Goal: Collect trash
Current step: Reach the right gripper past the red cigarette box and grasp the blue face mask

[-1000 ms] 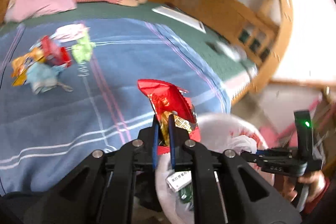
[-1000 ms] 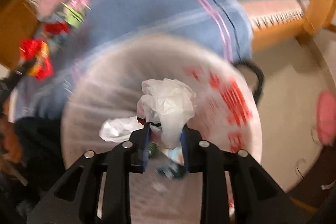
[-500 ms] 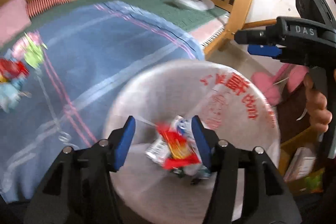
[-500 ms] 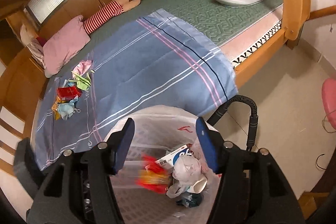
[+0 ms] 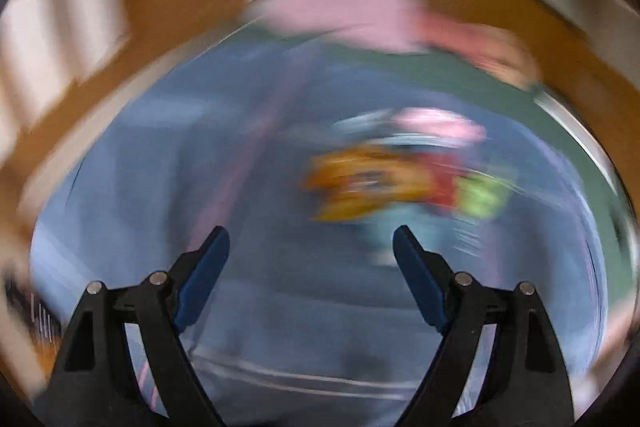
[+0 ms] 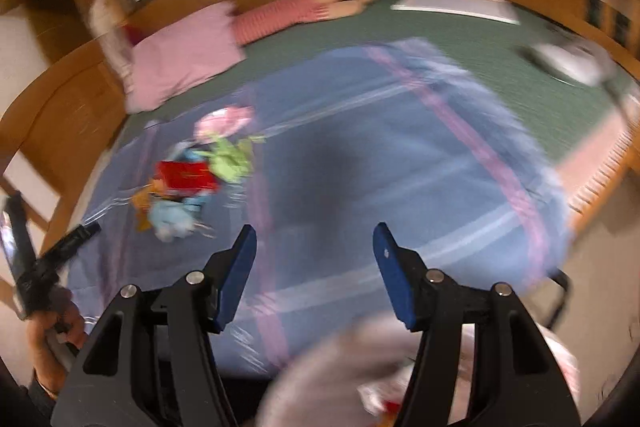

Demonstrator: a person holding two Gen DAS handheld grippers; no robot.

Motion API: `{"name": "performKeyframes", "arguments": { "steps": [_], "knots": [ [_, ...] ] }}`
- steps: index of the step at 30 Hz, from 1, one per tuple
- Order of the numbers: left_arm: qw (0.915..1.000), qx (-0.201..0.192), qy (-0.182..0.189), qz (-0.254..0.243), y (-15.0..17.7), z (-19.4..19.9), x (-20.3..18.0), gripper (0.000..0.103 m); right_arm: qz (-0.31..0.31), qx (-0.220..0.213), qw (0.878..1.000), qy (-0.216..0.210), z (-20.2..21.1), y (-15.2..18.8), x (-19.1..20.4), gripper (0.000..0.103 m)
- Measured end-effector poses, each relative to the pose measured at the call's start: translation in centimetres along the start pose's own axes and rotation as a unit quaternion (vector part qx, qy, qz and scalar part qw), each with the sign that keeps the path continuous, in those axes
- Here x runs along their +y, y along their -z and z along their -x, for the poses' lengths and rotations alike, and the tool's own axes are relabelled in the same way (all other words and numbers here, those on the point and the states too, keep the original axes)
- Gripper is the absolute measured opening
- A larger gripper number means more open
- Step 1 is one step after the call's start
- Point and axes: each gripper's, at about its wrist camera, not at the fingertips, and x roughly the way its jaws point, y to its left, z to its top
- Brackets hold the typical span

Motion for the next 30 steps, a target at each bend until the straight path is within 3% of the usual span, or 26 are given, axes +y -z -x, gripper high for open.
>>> {"name": "performKeyframes", "arguments": {
  "steps": [1,2,5,9,15,17,18,19,20,24,30],
  "knots": [
    [0.9967,0.034,-0.022,0.070,0.1,-1.7,2.5,0.084,0.008,0.007,1.000,-0.013,-1.6,-0.5,1.5,0.060],
    [0.9935,0.047,-0.021,0.102,0.5,-2.3,3.6,0.084,0.017,0.020,0.999,-0.028,-4.0,-1.3,3.7,0.060],
    [0.9830,0.098,-0.016,0.154,1.7,-4.0,5.5,0.084,0.035,0.040,0.997,-0.048,-9.1,-2.5,8.4,0.060],
    [0.9831,0.051,-0.012,0.175,1.8,-2.9,6.5,0.091,0.049,0.052,0.996,-0.054,-15.8,-4.8,14.9,0.063],
    [0.9878,0.038,-0.036,0.147,1.3,-2.7,6.1,0.091,0.130,0.071,0.989,0.006,-22.3,-5.4,21.4,0.066],
    [0.9880,0.037,-0.036,0.146,1.4,-2.6,6.3,0.091,0.155,0.070,0.985,0.037,-23.0,-5.1,21.8,0.063],
    [0.9881,0.037,-0.036,0.145,1.0,-2.6,6.1,0.091,0.162,0.064,0.984,0.038,-22.9,-5.0,21.5,0.057],
    [0.9881,0.039,-0.035,0.145,1.1,-2.6,6.2,0.091,0.165,0.063,0.984,0.029,-22.6,-4.9,21.1,0.037],
    [0.9881,0.040,-0.035,0.144,1.1,-2.5,6.1,0.091,0.164,0.064,0.984,0.028,-22.3,-4.9,20.6,0.032],
    [0.9885,0.037,-0.036,0.142,1.3,-2.3,6.1,0.091,0.146,0.059,0.988,0.004,-19.9,-4.5,18.4,0.024],
    [0.9894,0.032,-0.038,0.136,1.5,-2.0,5.9,0.091,0.114,0.102,0.984,-0.094,-15.8,-1.2,13.8,0.024]
  ]
}}
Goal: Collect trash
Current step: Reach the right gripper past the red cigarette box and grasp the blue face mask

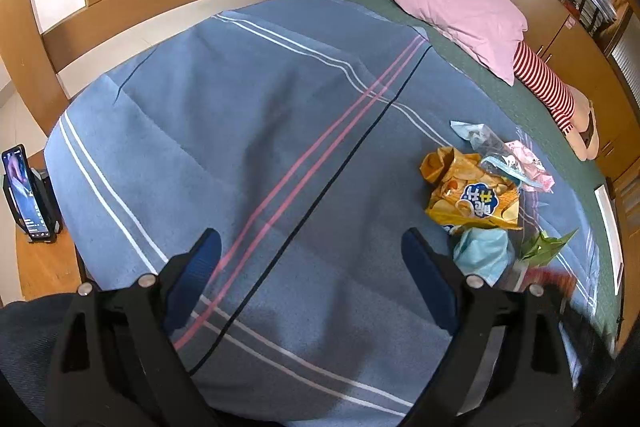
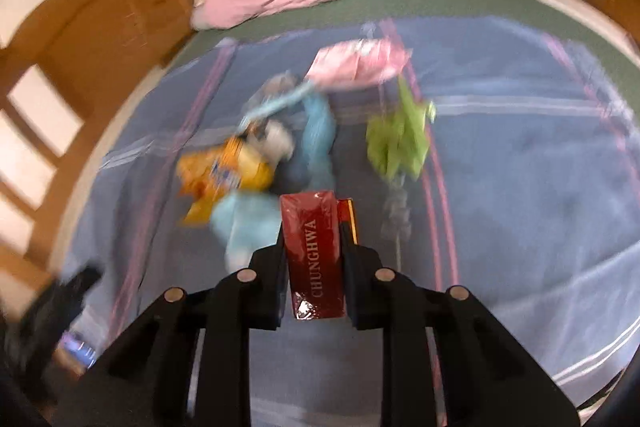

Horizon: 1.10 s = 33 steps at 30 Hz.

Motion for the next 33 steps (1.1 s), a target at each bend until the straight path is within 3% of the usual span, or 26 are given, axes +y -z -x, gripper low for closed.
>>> {"name": "performKeyframes", "arguments": {
  "steps": [6,11,16,21,22,24,26,28,30,32,33],
  "knots": [
    [0.9999,-0.006,-0.006,-0.012,0.0,0.2,-0.4,0.091,-0.003,0.044,0.999,-0.013,1.7,4.3,-2.5,0.024],
    [1.0000,-0.001,-0.007,-0.007,0.0,-0.1,-0.2,0.091,-0.057,0.031,0.998,-0.008,3.8,5.0,-5.2,0.049],
    [0.9999,0.001,-0.010,-0.013,0.0,-0.2,-0.4,0.091,-0.087,0.002,0.996,0.027,4.2,3.9,-6.1,0.050],
    [1.0000,0.003,-0.004,-0.005,-0.2,-0.3,-0.1,0.091,-0.089,0.021,0.996,0.010,1.2,3.1,-4.5,0.050],
    [1.0000,0.001,-0.004,0.000,-0.3,-0.2,0.1,0.091,-0.087,0.031,0.996,-0.006,0.6,3.2,-4.0,0.050],
    [0.9997,-0.007,-0.002,0.022,-0.5,0.1,0.9,0.091,-0.082,0.069,0.991,-0.086,-1.0,3.5,-2.0,0.050],
    [0.9990,-0.012,-0.003,0.043,-0.6,0.2,1.7,0.091,-0.068,0.078,0.985,-0.137,-1.5,3.5,0.1,0.050],
    [0.9980,-0.012,-0.002,0.062,-0.6,0.3,2.3,0.091,-0.051,0.053,0.991,-0.116,-1.3,2.7,1.3,0.050],
    [0.9978,-0.005,0.002,0.066,-0.6,0.1,2.3,0.091,-0.040,0.014,0.997,-0.061,-1.4,0.9,2.4,0.050],
    [0.9986,-0.001,0.002,0.052,-0.6,0.0,1.8,0.091,-0.044,-0.001,0.999,-0.032,-2.7,-1.0,3.4,0.063],
    [0.9991,-0.004,0.001,0.041,-0.5,0.0,1.5,0.091,-0.041,0.001,0.999,-0.020,-3.5,-1.6,3.9,0.065]
  ]
}}
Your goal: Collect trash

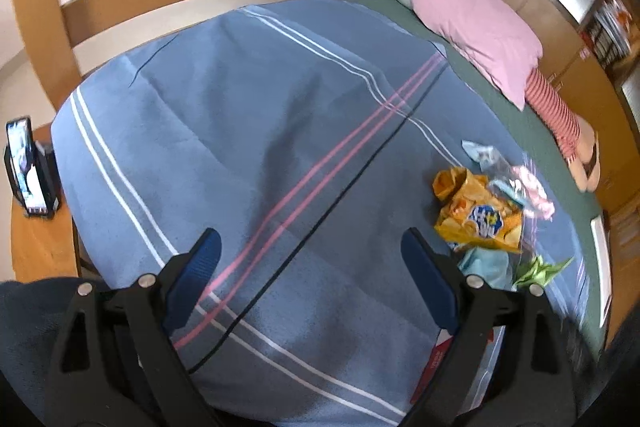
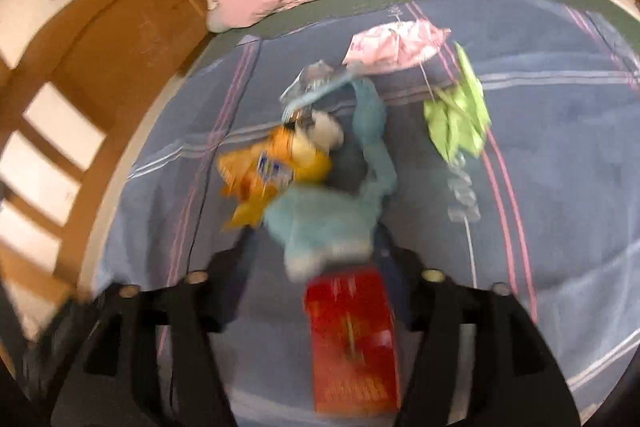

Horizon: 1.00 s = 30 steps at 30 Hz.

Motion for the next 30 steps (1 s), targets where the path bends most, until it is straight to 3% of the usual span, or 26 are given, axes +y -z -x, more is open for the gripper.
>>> {"name": "performKeyframes", "arguments": {
  "steps": [5,6,7,10,14,17,21,23,28,30],
  "knots": [
    [0.9999,-0.012,-0.007,-0.005,-0.1,0.2,-0.1,0.091,0.065,0.051,0.993,0.088,-5.9,-0.7,2.1,0.063],
    [0.9999,-0.009,-0.006,-0.003,-0.1,0.1,0.0,0.091,0.067,0.053,0.993,0.085,-6.2,-0.5,2.0,0.055],
    [1.0000,-0.006,-0.004,-0.002,-0.1,0.0,0.0,0.091,0.065,0.052,0.994,0.075,-5.9,-0.3,1.6,0.039],
    [0.9999,-0.001,-0.001,-0.012,0.0,-0.1,-0.3,0.091,0.051,0.024,0.997,0.044,-3.5,0.1,0.5,0.024],
    [0.9977,0.022,0.022,-0.061,0.9,-0.6,-2.3,0.091,0.036,-0.043,0.998,-0.003,2.9,-0.1,-1.2,0.024],
    [0.9912,0.036,0.048,-0.118,2.1,-0.5,-4.6,0.091,0.015,-0.072,0.997,-0.017,7.6,0.2,-3.6,0.024],
    [0.9790,0.042,0.080,-0.182,4.3,0.2,-7.3,0.094,0.028,-0.061,0.994,0.081,10.5,2.1,-6.6,0.024],
    [0.9722,0.063,0.099,-0.202,5.8,-0.1,-8.2,0.098,0.032,-0.042,0.991,0.125,10.4,3.1,-8.2,0.024],
    [0.9508,0.181,0.128,-0.216,8.6,-2.9,-9.4,0.098,-0.030,0.011,0.989,0.142,8.4,5.1,-12.4,0.024],
    [0.9560,0.175,0.125,-0.200,8.3,-2.9,-9.1,0.098,-0.026,0.021,0.990,0.140,7.3,5.9,-12.1,0.024]
  ]
}}
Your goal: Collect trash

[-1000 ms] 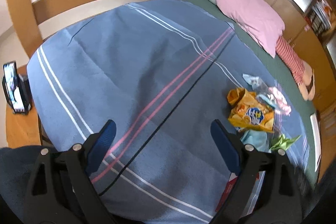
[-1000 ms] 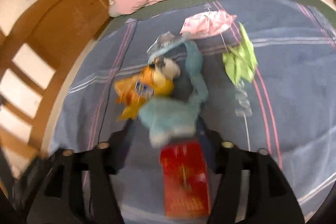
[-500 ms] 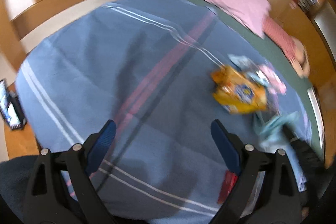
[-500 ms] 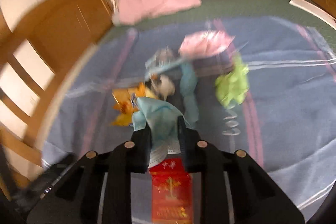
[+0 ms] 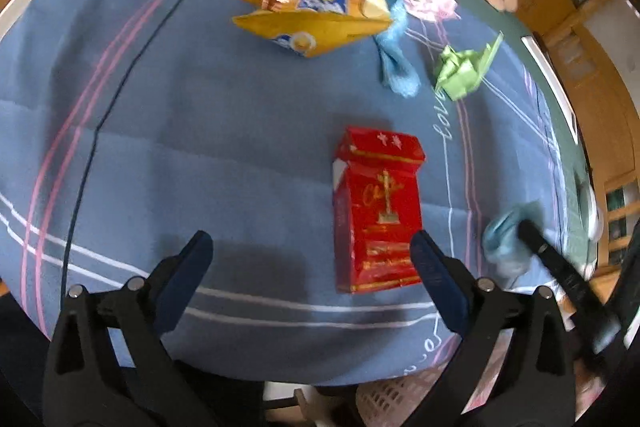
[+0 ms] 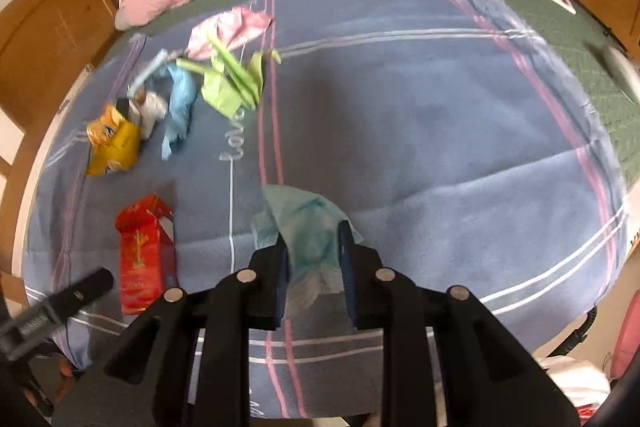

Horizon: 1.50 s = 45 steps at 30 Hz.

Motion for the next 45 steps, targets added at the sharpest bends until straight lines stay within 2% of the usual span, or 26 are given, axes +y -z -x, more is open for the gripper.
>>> {"name": "performKeyframes", "arguments": {
  "steps": [7,10,13,14,18,20,25,27,29,31,32,40,45],
  "knots": [
    [0.9960,-0.024,0.009,0.086,-0.5,0.9,2.9,0.098,0.047,0.027,0.998,-0.038,-2.4,0.7,5.3,0.024],
    [0.9893,-0.054,0.002,0.135,-0.9,1.7,4.6,0.098,0.062,0.045,0.994,-0.074,-2.5,1.5,7.8,0.024],
    [0.9855,-0.055,0.004,0.161,-1.2,1.7,5.6,0.098,0.066,0.064,0.985,-0.145,-2.1,2.2,9.4,0.024],
    [0.9856,-0.049,0.005,0.162,-1.3,1.5,5.6,0.098,0.069,0.058,0.984,-0.152,-1.6,2.2,9.7,0.024],
    [0.9895,-0.037,0.007,0.139,-1.4,0.9,4.9,0.098,0.094,0.002,0.991,-0.091,1.1,1.5,9.2,0.024],
    [0.9910,-0.033,0.009,0.129,-1.5,0.4,4.3,0.098,0.095,-0.012,0.993,-0.071,2.0,0.9,8.2,0.024],
    [0.9939,-0.007,0.016,0.109,-1.3,-0.7,3.1,0.098,0.100,-0.017,0.995,0.012,2.6,0.7,5.4,0.024],
    [0.9958,-0.008,0.014,0.090,-1.3,-0.7,2.4,0.098,0.096,-0.004,0.995,0.027,1.9,0.7,4.5,0.025],
    [0.9981,-0.004,0.013,0.060,-1.1,-0.9,1.4,0.098,0.083,-0.001,0.996,0.031,1.4,0.6,3.8,0.042],
    [0.9995,-0.001,-0.001,0.031,-1.0,-1.2,0.4,0.098,0.057,-0.010,0.998,0.028,1.7,0.7,2.6,0.052],
    [0.9997,-0.002,-0.014,0.018,-0.9,-1.2,0.0,0.098,0.044,-0.010,0.999,0.020,1.7,0.8,2.0,0.054],
    [0.9943,-0.015,-0.086,-0.061,-0.9,-2.5,-2.0,0.098,-0.028,-0.015,0.999,-0.014,3.5,1.3,-1.5,0.055],
    [0.9909,-0.023,-0.079,-0.107,-0.7,-2.7,-3.1,0.098,-0.051,-0.012,0.998,-0.024,4.4,2.0,-3.0,0.055]
  ]
}}
